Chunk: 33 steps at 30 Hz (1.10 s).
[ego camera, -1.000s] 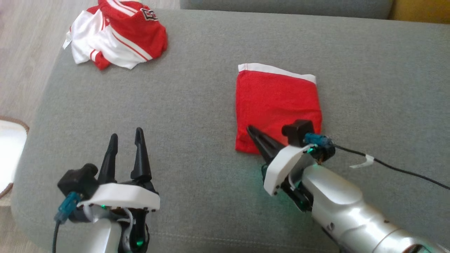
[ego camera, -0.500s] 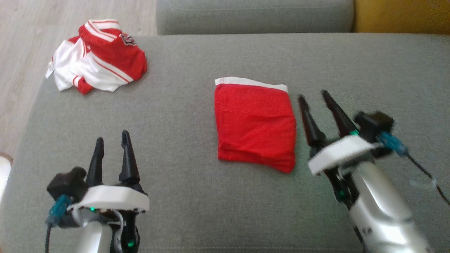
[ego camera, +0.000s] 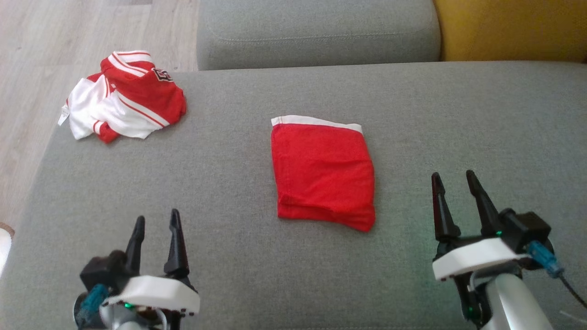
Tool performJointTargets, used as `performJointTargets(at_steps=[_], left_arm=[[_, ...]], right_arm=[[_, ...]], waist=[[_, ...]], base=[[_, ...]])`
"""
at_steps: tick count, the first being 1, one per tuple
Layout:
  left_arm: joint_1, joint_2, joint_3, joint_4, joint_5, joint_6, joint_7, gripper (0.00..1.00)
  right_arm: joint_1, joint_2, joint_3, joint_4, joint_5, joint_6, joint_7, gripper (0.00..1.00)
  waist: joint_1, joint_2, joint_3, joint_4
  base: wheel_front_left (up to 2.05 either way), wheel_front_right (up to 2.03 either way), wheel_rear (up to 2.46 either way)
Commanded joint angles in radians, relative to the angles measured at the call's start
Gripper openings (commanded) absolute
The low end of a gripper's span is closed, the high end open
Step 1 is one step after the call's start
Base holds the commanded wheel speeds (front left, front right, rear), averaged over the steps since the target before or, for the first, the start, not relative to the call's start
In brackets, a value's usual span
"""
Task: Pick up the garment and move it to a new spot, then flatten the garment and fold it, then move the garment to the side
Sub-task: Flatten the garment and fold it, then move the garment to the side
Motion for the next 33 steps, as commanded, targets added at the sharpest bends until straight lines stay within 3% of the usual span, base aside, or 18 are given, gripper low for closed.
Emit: performJointTargets(at_steps=[1,26,33], left_arm=[[-0.028,0.002,0.029,-0.023,0.020,-0.006,-0.012,1.00],[-0.019,0.002,0.010,-0.006,0.019,0.003,-0.012,1.00],[-0.024,0.002,-0.001,-0.010,0.015,0.005,-0.012,1.00]], right_arm=[[-0.018,0.007,0.018,-0.046,0.004,0.007,-0.007,1.00],[0.020,0.007,0.013,-0.056,0.014,0.007,0.033,1.00],[-0.061,0.007,0.008,-0.046,0.044,0.007,0.153,1.00]], waist=[[0.0000,-0.0001,-0.001,0.000],[0.0000,-0.0001,-0.014,-0.002],[0.0000,-0.0001,-0.001,0.026]], base=[[0.00,0.00,0.00],[0.00,0.00,0.00],[0.00,0.00,0.00]])
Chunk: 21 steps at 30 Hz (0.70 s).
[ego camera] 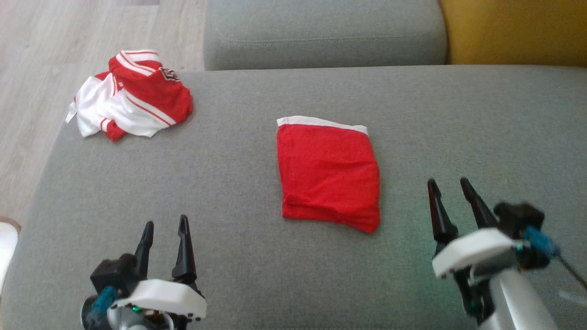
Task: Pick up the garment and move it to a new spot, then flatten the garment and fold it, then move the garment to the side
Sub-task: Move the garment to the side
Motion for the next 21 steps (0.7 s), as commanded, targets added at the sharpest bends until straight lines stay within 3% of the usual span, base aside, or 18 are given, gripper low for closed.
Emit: performJointTargets(at_steps=[1,6,11,21], left_arm=[[-0.035,0.002,0.030,-0.033,-0.002,0.006,-0.012,1.00],[-0.049,0.002,0.010,-0.044,-0.026,0.011,-0.012,1.00],[-0.077,0.002,-0.017,-0.057,-0.048,0.019,-0.012,1.00],[-0.126,0.002,-0.042,-0.063,-0.071,0.034,-0.012,1.00]], right_arm=[[-0.084,-0.001,0.023,-0.033,0.002,0.007,0.017,1.00],[-0.201,-0.001,0.011,0.012,-0.037,0.007,0.169,1.00],[-0.317,-0.014,0.022,0.134,-0.029,0.007,0.318,1.00],[-0.495,-0.069,0.051,0.377,0.097,0.007,0.489,1.00]], waist=[[0.0000,0.0000,0.005,0.007],[0.0000,0.0000,0.041,0.039],[0.0000,0.0000,0.100,0.080],[0.0000,0.0000,0.193,0.163]], base=[[0.00,0.00,0.00],[0.00,0.00,0.00],[0.00,0.00,0.00],[0.00,0.00,0.00]])
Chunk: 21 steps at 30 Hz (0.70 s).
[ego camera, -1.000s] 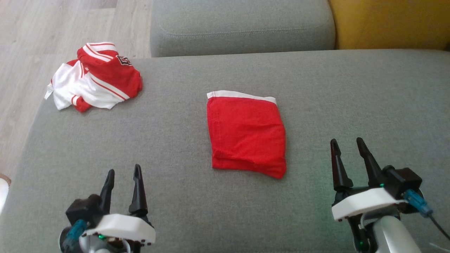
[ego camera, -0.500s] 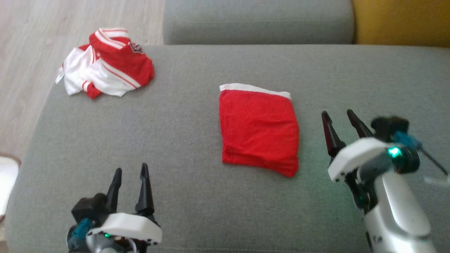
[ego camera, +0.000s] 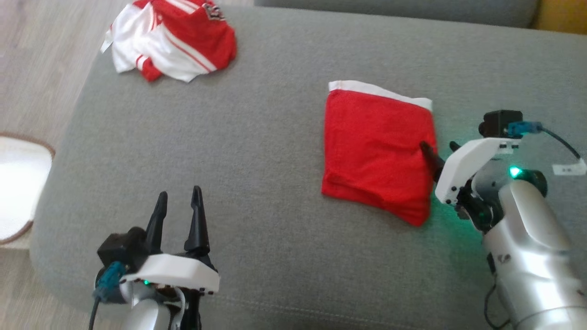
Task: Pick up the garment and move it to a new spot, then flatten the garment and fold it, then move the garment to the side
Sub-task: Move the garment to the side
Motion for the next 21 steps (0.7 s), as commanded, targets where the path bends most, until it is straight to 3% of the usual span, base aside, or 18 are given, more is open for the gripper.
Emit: performJointTargets(at_steps=[1,6,7,8,10,11,12,21], left_arm=[[-0.043,0.002,0.026,-0.033,-0.007,0.002,-0.012,1.00],[-0.052,0.002,0.025,-0.038,-0.008,0.005,-0.012,1.00],[-0.054,0.002,0.025,-0.039,-0.008,0.005,-0.012,1.00],[-0.055,0.002,0.024,-0.040,-0.007,0.006,-0.012,1.00],[-0.059,0.002,0.023,-0.042,-0.007,0.006,-0.012,1.00],[-0.061,0.002,0.022,-0.043,-0.005,0.007,-0.012,1.00],[-0.062,0.002,0.022,-0.045,-0.003,0.007,-0.012,1.00],[-0.086,0.002,0.027,-0.066,0.031,-0.007,-0.012,1.00]], right_arm=[[-0.042,-0.003,0.030,-0.018,0.024,0.007,0.013,1.00],[-0.070,-0.028,0.086,0.017,0.111,0.007,0.074,1.00],[-0.074,-0.034,0.096,0.019,0.123,0.007,0.076,0.81],[-0.078,-0.039,0.105,0.022,0.132,0.007,0.074,0.52],[-0.085,-0.046,0.123,0.023,0.145,0.007,0.060,0.32],[-0.089,-0.049,0.132,0.022,0.150,0.007,0.047,0.09],[-0.093,-0.051,0.140,0.023,0.154,0.007,0.036,0.00],[-0.148,-0.130,0.210,-0.002,0.117,0.007,-0.059,0.00]], waist=[[-0.0001,0.0000,0.017,0.016],[-0.0001,0.0000,0.035,0.022],[-0.0001,0.0000,0.038,0.022],[-0.0001,0.0000,0.041,0.021],[-0.0001,0.0000,0.047,0.017],[-0.0001,0.0000,0.049,0.014],[-0.0001,0.0000,0.052,0.010],[-0.0001,0.0000,0.081,-0.089]], base=[[0.00,0.00,0.00],[0.00,0.00,0.00],[0.00,0.00,0.00],[0.00,0.00,0.00],[0.00,0.00,0.00],[0.00,0.00,0.00],[0.00,0.00,0.00],[0.00,0.00,0.00]])
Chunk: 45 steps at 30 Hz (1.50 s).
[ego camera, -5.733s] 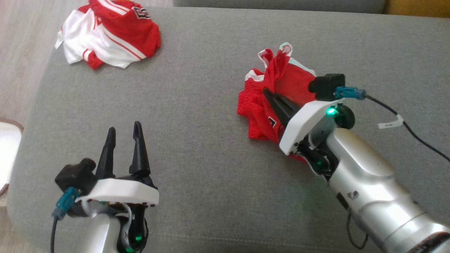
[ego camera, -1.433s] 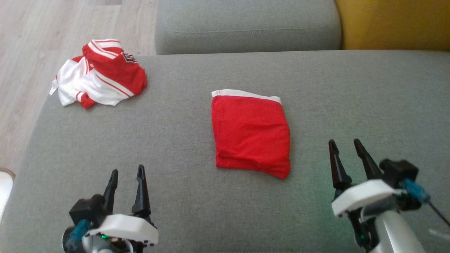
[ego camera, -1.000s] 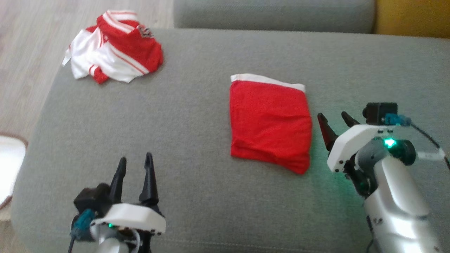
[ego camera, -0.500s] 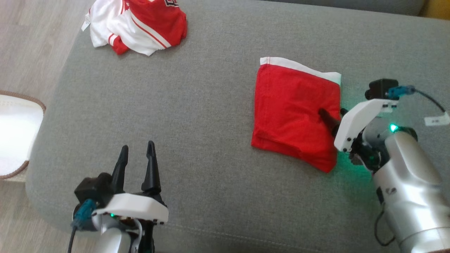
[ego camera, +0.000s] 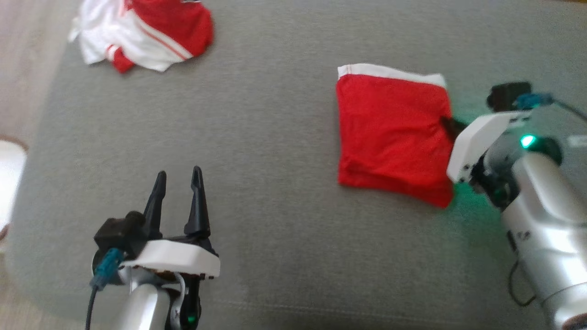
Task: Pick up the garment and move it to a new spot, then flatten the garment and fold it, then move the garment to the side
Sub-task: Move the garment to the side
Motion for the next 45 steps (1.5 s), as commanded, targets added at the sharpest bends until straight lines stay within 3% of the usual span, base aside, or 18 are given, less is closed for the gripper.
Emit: performJointTargets(at_steps=[1,3,9,15,20,27,39,45], left_arm=[[-0.047,0.002,0.028,-0.038,0.016,-0.008,-0.012,1.00],[-0.052,0.002,0.027,-0.040,0.022,-0.012,-0.012,1.00],[-0.086,0.002,0.022,-0.047,0.057,-0.027,-0.012,1.00],[-0.125,0.010,0.021,-0.047,0.090,-0.045,-0.012,1.00],[-0.154,0.020,0.012,-0.037,0.106,-0.052,-0.012,1.00],[-0.177,0.027,0.005,-0.033,0.108,-0.053,-0.012,1.00],[-0.165,0.021,0.013,-0.063,0.090,-0.041,-0.012,1.00],[-0.155,0.019,0.012,-0.076,0.093,-0.040,-0.012,1.00]], right_arm=[[-0.058,-0.032,0.012,-0.044,-0.015,0.007,-0.025,0.00],[-0.064,-0.041,0.010,-0.048,-0.019,0.007,-0.030,0.00],[-0.101,-0.071,-0.021,-0.076,-0.040,0.007,-0.054,0.00],[-0.135,-0.053,-0.046,-0.104,-0.050,0.007,-0.068,0.00],[-0.155,-0.024,-0.063,-0.101,-0.057,0.007,-0.083,0.00],[-0.182,-0.019,-0.099,-0.053,-0.098,0.007,-0.128,0.00],[-0.266,-0.214,-0.232,0.077,-0.247,0.007,-0.123,0.00],[-0.313,-0.243,-0.241,0.101,-0.313,0.007,-0.104,0.00]], waist=[[-0.0001,0.0000,0.018,-0.066],[-0.0001,0.0000,0.023,-0.086],[-0.0001,0.0000,0.065,-0.233],[-0.0001,0.0000,0.118,-0.370],[-0.0001,0.0000,0.150,-0.426],[-0.0001,0.0000,0.162,-0.408],[-0.0001,0.0000,0.165,-0.300],[-0.0001,0.0000,0.174,-0.278]], base=[[0.00,0.00,0.00],[0.00,0.00,0.00],[0.00,0.00,0.00],[0.00,0.00,0.00],[0.00,0.00,0.00],[0.00,0.00,0.00],[0.00,0.00,0.00],[0.00,0.00,0.00]])
